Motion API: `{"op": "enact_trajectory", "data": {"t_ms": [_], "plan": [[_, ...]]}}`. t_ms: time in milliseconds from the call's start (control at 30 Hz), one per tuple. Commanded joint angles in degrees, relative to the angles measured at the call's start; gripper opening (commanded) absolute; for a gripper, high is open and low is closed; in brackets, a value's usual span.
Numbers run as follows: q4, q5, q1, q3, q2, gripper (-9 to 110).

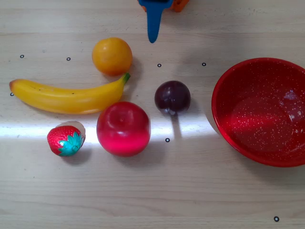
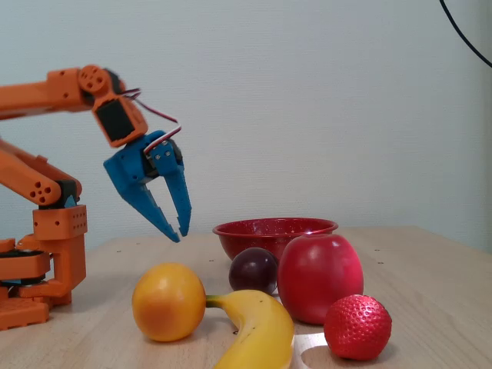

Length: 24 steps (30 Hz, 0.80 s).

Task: Put the banana in the red bowl.

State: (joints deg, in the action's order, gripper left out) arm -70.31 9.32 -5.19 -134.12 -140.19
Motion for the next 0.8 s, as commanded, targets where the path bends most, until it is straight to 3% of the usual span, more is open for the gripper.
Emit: {"op": "enact_trajectory", "data": {"t_ms": [0, 433, 767], "plan": [[-1.5, 3.1, -2.5, 9.7, 2.9, 0], [-15.3, 8.4, -11.6, 43.0, 30.2, 1], [-19.6, 13.9, -19.3, 56.2, 45.0, 21]]}}
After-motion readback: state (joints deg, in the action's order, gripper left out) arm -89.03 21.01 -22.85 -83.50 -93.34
